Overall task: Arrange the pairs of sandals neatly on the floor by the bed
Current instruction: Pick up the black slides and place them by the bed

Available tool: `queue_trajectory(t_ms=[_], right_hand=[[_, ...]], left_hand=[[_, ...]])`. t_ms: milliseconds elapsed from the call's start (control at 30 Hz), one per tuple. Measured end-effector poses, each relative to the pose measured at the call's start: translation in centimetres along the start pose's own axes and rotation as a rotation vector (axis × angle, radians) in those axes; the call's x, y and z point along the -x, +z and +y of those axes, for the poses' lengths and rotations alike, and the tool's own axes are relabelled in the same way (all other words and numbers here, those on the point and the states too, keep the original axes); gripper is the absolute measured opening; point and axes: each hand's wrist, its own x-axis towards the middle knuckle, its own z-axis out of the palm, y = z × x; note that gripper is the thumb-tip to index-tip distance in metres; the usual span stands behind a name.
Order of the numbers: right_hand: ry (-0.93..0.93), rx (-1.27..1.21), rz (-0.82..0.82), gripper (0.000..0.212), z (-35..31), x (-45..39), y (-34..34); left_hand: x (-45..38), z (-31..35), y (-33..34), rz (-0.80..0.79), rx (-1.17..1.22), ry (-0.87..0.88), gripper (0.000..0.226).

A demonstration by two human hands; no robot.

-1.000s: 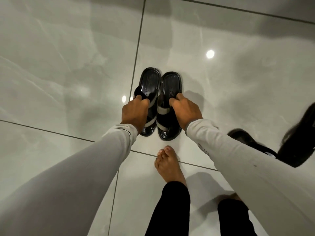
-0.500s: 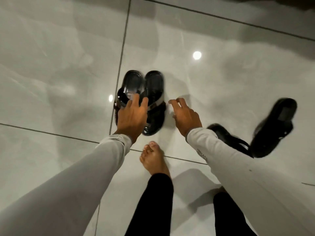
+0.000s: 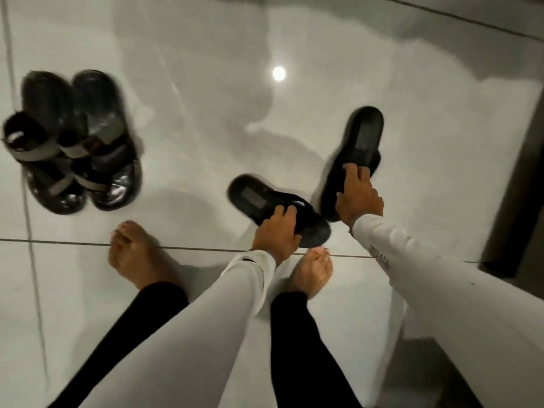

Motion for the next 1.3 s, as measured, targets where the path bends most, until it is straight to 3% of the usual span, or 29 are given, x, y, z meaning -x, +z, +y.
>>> queue_trajectory(t_ms=[100, 300, 400, 567, 900, 1067, 1167, 1300], right_hand=[[-0.057, 0.004, -0.056, 0.065, 3.6, -2.2, -0.3], [-0.291, -0.022, -0.174, 0.043, 5.3, -4.2, 0.1], [-0.324, -0.002, -0.18, 0.04, 4.8, -3.8, 0.3], [-0.361, -0.022, -0.216, 0.042, 1.7, -2.7, 1.1], [-0.44, 0.012, -0.22, 0.052, -6.3, -1.3, 1.3], [-0.446, 0.06, -0.224, 0.057, -8.6, -1.3, 1.1], [-0.429, 0.065, -0.206, 0.062, -9.4, -1.0, 0.9], [-0.424, 0.116, -0.06, 0.072, -9.9, 0.0, 0.3]], left_hand=[[-2.6, 2.6, 3.9, -0.018, 0.163, -0.116, 0.07], [-4.5, 2.0, 1.2, 0.153, 0.038, -0.235, 0.05], [-4.2, 0.8, -2.5, 0.228, -0.119, -0.168, 0.038], [-4.3, 0.1, -6.5, 0.185, -0.362, -0.046, 0.036], [-3.4, -3.1, -9.6, 0.113, -0.393, -0.037, 0.041], [-3.4, -3.9, -11.4, 0.134, -0.366, -0.05, 0.036], [-3.0, -4.5, -11.5, 0.224, -0.347, 0.013, 0.032], [-2.0, -6.0, -12.6, 0.376, -0.432, -0.004, 0.061]])
